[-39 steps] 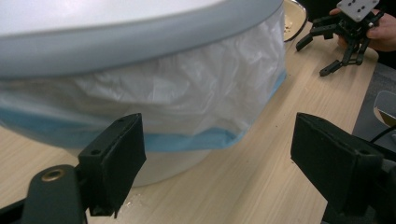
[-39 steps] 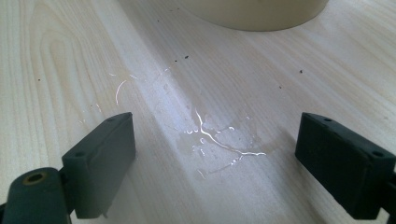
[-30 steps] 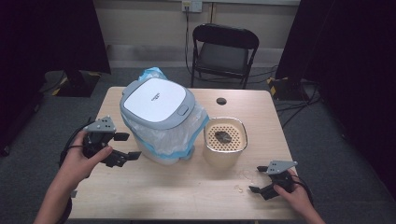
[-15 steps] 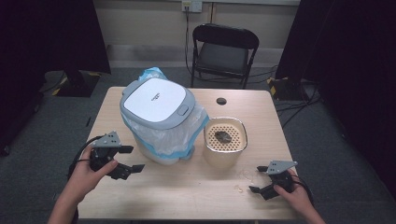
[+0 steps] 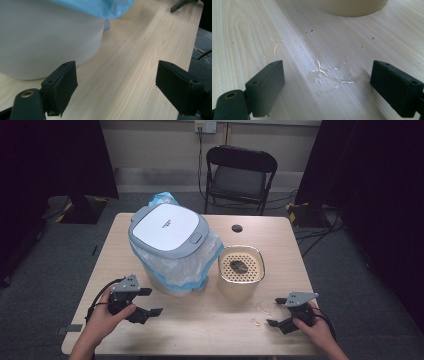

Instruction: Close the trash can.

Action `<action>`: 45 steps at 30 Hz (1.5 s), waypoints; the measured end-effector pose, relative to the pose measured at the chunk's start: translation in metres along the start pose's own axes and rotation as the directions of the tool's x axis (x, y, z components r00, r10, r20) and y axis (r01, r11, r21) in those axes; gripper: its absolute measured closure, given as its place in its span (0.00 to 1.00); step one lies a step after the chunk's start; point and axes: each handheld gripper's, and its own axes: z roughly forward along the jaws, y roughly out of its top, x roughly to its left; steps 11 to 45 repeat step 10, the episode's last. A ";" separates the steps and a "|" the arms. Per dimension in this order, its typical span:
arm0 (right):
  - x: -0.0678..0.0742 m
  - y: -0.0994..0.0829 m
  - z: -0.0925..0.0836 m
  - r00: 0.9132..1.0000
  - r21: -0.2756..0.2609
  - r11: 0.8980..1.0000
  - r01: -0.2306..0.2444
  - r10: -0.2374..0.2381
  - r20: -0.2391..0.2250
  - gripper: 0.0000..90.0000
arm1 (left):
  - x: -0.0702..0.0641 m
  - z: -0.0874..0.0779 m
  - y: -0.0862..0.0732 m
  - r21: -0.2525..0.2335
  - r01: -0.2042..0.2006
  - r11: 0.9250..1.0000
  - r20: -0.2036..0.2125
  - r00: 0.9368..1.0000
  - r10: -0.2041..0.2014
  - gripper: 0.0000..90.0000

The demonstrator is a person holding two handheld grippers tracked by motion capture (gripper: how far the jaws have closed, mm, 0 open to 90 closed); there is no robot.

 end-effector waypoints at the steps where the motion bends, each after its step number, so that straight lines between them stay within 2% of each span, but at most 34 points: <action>1: 0.000 0.000 0.000 1.000 0.000 1.000 0.000 0.000 0.000 0.13 | -0.001 0.002 -0.001 0.002 -0.005 1.000 0.002 1.000 0.005 0.19; 10: 0.000 0.000 0.000 1.000 0.001 1.000 0.000 0.000 0.000 0.13 | -0.013 0.031 -0.015 0.016 -0.055 0.998 0.034 0.998 0.054 0.19; 45: 0.000 0.000 0.000 1.000 0.001 1.000 0.000 0.000 0.000 0.13 | -0.013 0.031 -0.015 0.016 -0.055 0.998 0.034 0.998 0.054 0.19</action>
